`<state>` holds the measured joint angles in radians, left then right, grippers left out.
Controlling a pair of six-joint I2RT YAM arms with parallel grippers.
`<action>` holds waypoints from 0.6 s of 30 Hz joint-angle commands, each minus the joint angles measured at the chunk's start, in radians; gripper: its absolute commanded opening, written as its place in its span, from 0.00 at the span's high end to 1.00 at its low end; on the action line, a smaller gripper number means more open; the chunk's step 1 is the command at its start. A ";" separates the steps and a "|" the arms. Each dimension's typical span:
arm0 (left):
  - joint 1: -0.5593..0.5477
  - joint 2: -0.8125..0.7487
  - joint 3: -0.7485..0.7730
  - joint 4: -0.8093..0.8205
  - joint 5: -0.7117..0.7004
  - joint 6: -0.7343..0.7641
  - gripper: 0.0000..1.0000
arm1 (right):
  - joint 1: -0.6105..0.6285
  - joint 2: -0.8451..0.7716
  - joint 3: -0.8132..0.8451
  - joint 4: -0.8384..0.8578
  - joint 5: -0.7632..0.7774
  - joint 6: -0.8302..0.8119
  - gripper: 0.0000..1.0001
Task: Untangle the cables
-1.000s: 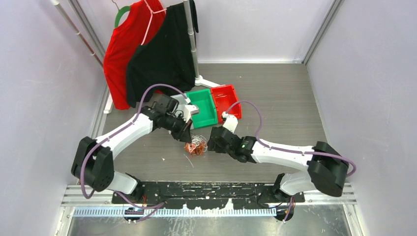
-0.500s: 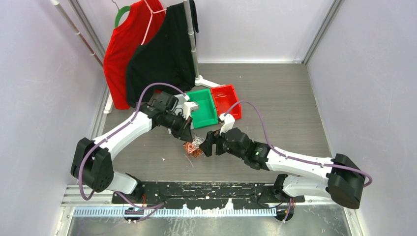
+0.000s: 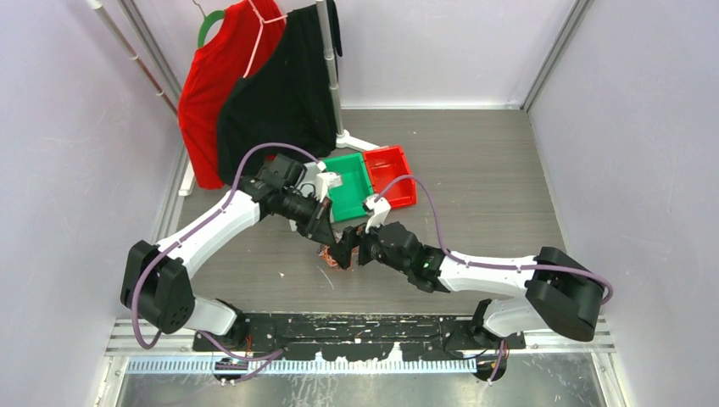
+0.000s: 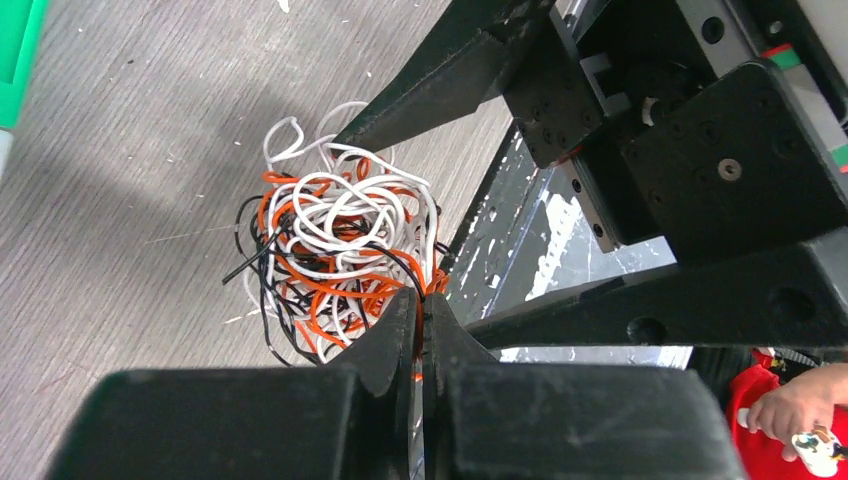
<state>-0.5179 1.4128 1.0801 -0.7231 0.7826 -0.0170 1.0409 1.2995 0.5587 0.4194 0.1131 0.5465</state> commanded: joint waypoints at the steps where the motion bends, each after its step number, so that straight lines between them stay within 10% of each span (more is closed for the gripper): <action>1: -0.005 -0.043 0.035 -0.035 0.103 -0.033 1.00 | 0.005 0.007 -0.030 0.160 0.075 -0.009 0.14; 18: -0.005 -0.056 0.097 -0.083 0.149 -0.041 1.00 | 0.006 -0.144 -0.155 -0.091 0.505 0.082 0.49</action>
<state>-0.5194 1.3914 1.1191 -0.7830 0.8707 -0.0490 1.0489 1.2091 0.4072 0.4164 0.4702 0.5869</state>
